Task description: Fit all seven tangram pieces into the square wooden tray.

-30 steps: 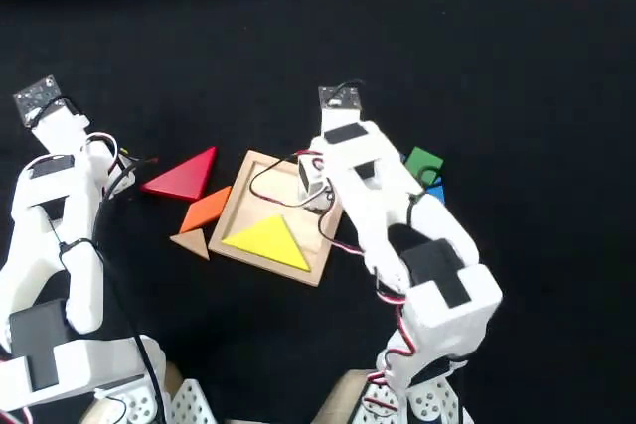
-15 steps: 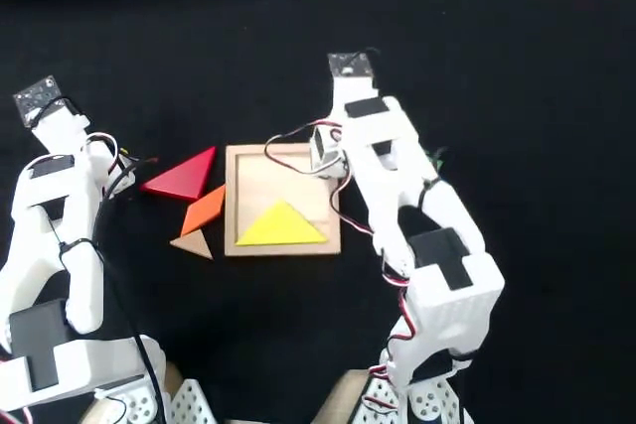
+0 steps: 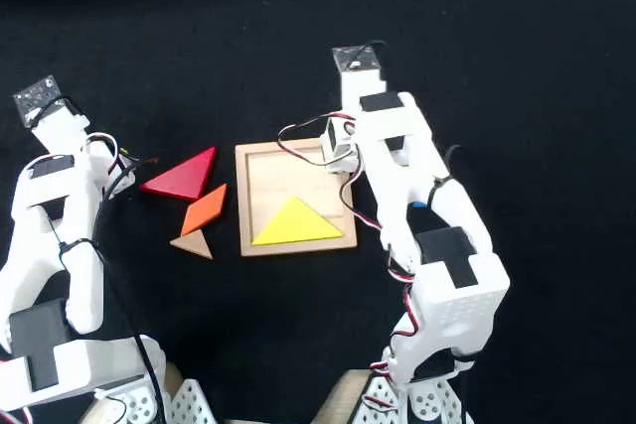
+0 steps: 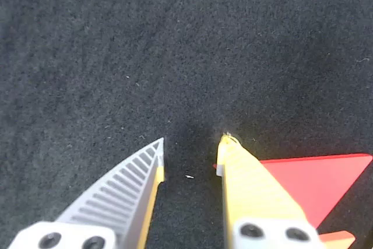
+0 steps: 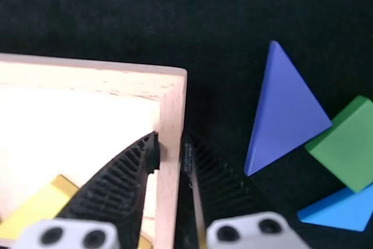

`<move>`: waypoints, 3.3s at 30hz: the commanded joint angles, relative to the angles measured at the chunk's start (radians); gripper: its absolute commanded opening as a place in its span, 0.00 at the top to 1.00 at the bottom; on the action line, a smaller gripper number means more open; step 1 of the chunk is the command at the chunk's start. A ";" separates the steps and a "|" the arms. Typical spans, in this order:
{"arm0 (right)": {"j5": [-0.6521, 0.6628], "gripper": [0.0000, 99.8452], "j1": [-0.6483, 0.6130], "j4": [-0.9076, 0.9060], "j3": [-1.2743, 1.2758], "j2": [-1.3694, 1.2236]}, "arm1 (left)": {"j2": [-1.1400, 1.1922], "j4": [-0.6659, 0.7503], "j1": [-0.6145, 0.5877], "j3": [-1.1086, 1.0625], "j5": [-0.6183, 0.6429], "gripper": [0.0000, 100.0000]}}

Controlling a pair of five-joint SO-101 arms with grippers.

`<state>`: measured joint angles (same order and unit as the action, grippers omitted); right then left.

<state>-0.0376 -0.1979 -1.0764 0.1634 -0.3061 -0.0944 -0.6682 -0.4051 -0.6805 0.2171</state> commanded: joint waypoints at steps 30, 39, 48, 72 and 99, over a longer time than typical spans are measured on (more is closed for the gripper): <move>0.069 0.81 0.127 0.000 0.019 0.091 | -0.061 -0.190 0.308 0.228 -0.910 0.77; 0.072 0.81 0.130 0.006 0.021 0.090 | 0.146 -0.422 0.329 0.446 -1.114 0.71; 0.072 0.81 0.130 0.041 0.028 0.082 | 0.348 -0.453 0.278 0.615 -1.241 0.70; 0.072 0.81 0.127 0.061 0.035 0.082 | 0.643 -0.445 0.249 0.848 -1.303 0.66; 0.072 0.81 0.129 0.061 0.035 0.082 | 0.740 -0.545 0.265 0.920 -1.347 0.82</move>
<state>0.0269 -0.0844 -1.0303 0.2018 -0.2754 0.6406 -1.1776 -0.1381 0.2094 -1.1070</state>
